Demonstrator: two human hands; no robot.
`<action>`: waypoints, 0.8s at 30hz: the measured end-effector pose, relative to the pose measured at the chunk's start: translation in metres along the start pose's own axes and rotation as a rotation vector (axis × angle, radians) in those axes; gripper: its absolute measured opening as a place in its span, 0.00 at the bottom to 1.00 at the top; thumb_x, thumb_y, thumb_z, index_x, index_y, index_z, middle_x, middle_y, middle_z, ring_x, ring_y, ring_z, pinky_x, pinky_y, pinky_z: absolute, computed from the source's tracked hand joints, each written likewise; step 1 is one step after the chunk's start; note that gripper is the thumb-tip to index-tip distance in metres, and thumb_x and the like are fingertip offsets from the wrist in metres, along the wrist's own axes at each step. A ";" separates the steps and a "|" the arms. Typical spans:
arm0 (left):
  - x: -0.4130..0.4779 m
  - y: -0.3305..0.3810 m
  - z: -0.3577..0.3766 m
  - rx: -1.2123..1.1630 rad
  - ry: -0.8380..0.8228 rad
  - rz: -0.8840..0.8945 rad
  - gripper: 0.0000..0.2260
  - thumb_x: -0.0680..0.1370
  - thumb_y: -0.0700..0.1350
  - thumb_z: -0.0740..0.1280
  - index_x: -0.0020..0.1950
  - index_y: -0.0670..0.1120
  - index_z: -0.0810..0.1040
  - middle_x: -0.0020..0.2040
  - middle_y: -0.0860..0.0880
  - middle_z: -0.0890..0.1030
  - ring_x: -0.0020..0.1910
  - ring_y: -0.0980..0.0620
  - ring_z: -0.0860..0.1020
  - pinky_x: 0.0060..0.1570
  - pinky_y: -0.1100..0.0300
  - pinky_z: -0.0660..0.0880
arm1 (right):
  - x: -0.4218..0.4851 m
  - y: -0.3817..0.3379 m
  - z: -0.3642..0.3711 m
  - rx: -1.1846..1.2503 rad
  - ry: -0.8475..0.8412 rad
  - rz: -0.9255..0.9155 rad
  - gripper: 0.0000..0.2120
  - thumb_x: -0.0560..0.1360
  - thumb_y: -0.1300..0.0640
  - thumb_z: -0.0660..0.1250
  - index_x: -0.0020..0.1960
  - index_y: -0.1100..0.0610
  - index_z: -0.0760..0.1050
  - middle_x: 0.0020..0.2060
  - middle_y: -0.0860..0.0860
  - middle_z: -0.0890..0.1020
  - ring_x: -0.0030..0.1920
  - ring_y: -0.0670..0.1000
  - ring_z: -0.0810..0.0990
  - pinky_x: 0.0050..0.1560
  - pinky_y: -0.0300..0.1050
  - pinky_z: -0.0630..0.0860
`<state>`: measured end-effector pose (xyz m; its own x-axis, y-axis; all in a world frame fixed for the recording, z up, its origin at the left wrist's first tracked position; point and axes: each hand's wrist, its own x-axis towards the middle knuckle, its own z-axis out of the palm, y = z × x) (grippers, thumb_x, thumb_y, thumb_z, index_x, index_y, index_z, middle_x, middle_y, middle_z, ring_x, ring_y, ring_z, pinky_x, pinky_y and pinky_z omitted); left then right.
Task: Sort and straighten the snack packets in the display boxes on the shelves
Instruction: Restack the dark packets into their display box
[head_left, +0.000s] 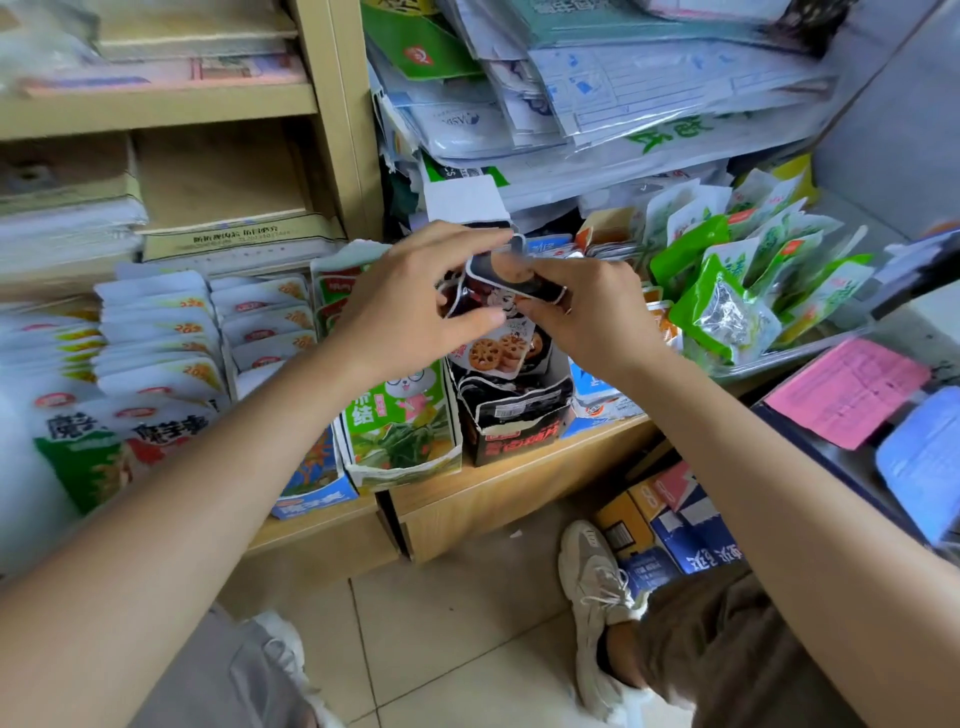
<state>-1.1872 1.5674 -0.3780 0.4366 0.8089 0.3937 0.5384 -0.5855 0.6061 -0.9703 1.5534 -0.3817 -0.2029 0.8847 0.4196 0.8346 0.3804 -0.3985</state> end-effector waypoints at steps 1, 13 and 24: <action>0.000 0.000 0.004 0.071 0.006 0.021 0.29 0.73 0.50 0.76 0.73 0.58 0.73 0.63 0.54 0.76 0.50 0.59 0.74 0.46 0.60 0.78 | 0.000 0.000 0.001 -0.005 0.020 -0.015 0.17 0.73 0.56 0.74 0.62 0.54 0.81 0.46 0.52 0.86 0.39 0.53 0.82 0.43 0.47 0.79; 0.003 0.000 0.020 0.369 0.080 0.231 0.17 0.63 0.53 0.82 0.46 0.52 0.81 0.44 0.55 0.80 0.47 0.50 0.74 0.33 0.61 0.64 | -0.009 0.010 -0.018 0.222 -0.076 0.072 0.04 0.74 0.56 0.75 0.42 0.56 0.85 0.34 0.47 0.84 0.39 0.44 0.81 0.39 0.31 0.73; 0.000 -0.001 0.001 -0.090 -0.064 -0.016 0.02 0.75 0.49 0.74 0.46 0.55 0.87 0.37 0.61 0.82 0.41 0.56 0.78 0.41 0.56 0.75 | -0.010 0.009 -0.007 0.184 -0.049 0.123 0.06 0.70 0.52 0.78 0.40 0.52 0.83 0.30 0.38 0.78 0.30 0.40 0.78 0.33 0.27 0.67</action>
<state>-1.1873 1.5678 -0.3798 0.4748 0.8117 0.3401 0.4800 -0.5628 0.6730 -0.9568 1.5462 -0.3837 -0.1337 0.9380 0.3197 0.7478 0.3072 -0.5885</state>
